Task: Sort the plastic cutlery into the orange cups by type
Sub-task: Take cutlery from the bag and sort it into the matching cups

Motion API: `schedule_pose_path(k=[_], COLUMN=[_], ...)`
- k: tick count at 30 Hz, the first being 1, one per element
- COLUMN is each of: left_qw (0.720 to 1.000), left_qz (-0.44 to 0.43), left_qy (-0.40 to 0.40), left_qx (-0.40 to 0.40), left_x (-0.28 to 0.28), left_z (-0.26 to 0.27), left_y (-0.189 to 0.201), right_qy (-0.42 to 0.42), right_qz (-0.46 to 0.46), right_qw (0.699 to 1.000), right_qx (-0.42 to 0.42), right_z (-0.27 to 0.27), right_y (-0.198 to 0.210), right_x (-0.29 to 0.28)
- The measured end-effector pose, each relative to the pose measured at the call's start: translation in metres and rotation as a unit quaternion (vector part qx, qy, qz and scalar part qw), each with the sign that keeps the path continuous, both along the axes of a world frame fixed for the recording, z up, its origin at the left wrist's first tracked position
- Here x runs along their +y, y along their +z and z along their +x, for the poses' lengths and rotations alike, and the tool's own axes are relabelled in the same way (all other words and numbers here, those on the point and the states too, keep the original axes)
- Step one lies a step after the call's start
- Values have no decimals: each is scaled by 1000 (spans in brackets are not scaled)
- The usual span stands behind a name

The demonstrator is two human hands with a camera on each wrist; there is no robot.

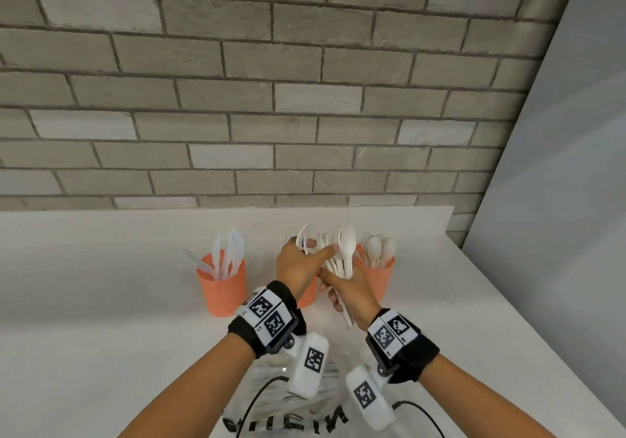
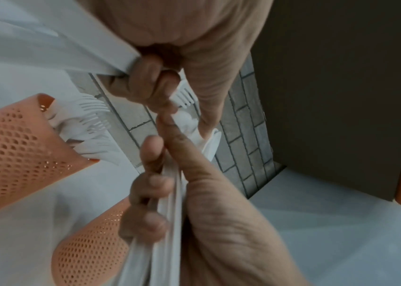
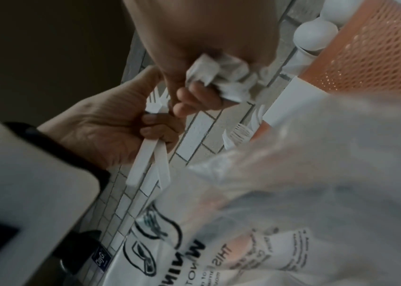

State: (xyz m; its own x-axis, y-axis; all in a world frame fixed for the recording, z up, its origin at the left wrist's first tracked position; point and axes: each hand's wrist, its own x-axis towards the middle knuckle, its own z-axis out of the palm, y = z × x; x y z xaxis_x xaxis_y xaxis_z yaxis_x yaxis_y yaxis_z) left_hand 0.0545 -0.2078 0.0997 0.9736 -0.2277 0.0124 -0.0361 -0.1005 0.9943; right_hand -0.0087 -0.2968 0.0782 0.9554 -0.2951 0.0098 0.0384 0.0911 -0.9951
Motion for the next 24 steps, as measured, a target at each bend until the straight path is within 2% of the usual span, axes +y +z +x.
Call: schedule_pose_path(k=[5,11,16,24], left_qw=[999,994,993,979], left_qz=[-24,-55,-53,-89], left_qy=[-28,-83,-100,-168], left_qx=[2,47,43,74], left_x=[-5,-3,2,16], left_z=[-4,-6,-7,-3], left_y=[1,5,7,9], right_qy=[7,48,69,63], right_qz=[8,87,137,104], right_qw=[1000,994,987,992], right_qx=[15,50,45,28], right_z=[-4,-11,-10,-7], right_y=[1,2,1,1], right_x=[-7,-13,-11,-10])
